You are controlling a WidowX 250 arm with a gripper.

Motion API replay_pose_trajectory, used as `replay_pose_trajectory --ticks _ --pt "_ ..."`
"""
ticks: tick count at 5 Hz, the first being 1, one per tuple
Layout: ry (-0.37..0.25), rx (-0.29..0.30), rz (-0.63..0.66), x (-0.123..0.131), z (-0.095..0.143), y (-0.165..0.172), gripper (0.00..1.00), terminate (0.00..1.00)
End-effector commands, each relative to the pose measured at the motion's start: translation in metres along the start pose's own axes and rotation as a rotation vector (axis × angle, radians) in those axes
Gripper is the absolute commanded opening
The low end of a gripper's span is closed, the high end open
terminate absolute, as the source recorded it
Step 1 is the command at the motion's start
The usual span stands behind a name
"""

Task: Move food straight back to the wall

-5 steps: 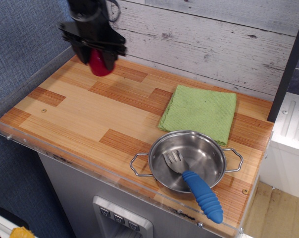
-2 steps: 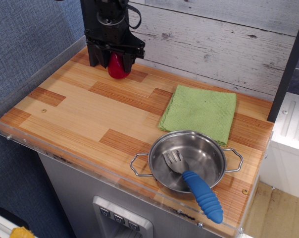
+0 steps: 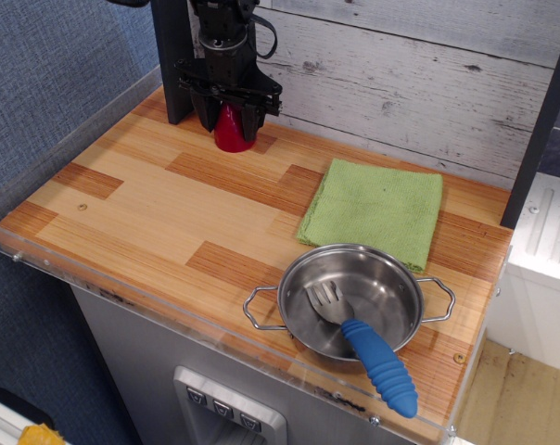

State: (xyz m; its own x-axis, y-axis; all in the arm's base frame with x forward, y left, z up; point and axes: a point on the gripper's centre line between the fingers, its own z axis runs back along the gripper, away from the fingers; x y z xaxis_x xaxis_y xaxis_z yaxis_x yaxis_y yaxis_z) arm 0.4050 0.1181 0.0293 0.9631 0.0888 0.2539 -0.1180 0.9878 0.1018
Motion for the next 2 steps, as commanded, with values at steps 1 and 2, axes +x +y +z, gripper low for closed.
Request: replay_pose_trajectory --ticks 1,2 --pt "-0.051 -0.002 -0.032 0.0117 0.0169 -0.0017 1.00 0.00" --pt "-0.101 0.012 -0.010 0.0133 0.0232 -0.0009 1.00 0.00"
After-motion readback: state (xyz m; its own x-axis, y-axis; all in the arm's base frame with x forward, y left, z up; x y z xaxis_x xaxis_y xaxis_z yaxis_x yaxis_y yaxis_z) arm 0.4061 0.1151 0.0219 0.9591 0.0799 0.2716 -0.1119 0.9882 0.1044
